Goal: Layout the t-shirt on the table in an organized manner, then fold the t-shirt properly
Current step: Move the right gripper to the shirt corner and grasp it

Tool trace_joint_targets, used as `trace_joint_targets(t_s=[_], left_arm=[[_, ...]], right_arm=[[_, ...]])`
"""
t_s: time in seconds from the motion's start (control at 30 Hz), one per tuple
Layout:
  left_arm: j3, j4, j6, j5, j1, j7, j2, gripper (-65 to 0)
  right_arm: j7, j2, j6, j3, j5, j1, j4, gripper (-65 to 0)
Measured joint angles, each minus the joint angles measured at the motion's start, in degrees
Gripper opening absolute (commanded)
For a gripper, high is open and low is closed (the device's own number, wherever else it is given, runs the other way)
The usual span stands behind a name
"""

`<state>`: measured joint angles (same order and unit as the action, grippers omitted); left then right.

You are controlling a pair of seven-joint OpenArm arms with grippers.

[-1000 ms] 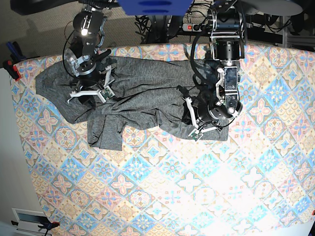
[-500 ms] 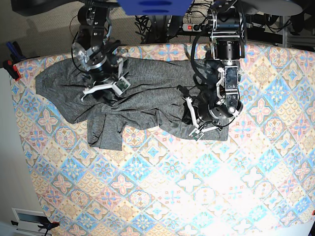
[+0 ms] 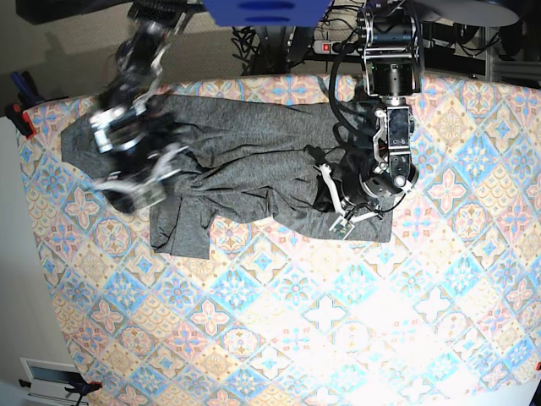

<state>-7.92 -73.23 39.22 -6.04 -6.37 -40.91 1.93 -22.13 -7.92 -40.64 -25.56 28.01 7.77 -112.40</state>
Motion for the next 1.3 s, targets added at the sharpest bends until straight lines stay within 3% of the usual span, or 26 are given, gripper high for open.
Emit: trace_joint_targets(t_s=[0.1,0.23,0.43,0.6,0.77,0.93,1.3], left_arm=[[0.00,0.00,-0.17,-0.04,-0.09,-0.02,0.11,-61.4],[0.00,0.00,0.31,0.04,-0.24,-0.61,0.13,-61.4],[-0.02,0.00,0.07,-0.07,-0.31,-0.81,0.11,-61.4],[-0.02,0.00,0.22,0.00,-0.28,-0.81,0.11,-61.4],[-0.02,0.00,0.24,0.00,-0.28,-0.83,0.13,-61.4],[-0.02,-0.11,0.22,0.00,-0.48,-1.75,-0.04,-61.4],[-0.02,-0.15,0.20,0.00,-0.48,-1.75,-0.04,-61.4]], right_arm=[[-6.19,0.00,-0.07,-5.99,0.00,-7.06,0.31,-33.0],[-9.01,2.43,0.39,-8.09,-1.75,-16.50,3.32,-33.0],[-13.57,6.84,0.24,-9.22,-0.50,-16.15,12.85,-33.0],[-12.50,7.26,0.33,-8.98,-7.50,-16.83,14.75,-33.0],[-11.89,7.48,0.42,-8.90,-8.87,-15.56,19.91,-33.0],[-6.97,8.72,0.48,-8.90,-15.76,-11.13,24.41,-33.0],[-5.99,9.16,0.39,-8.81,-16.55,-7.89,26.10,-33.0]])
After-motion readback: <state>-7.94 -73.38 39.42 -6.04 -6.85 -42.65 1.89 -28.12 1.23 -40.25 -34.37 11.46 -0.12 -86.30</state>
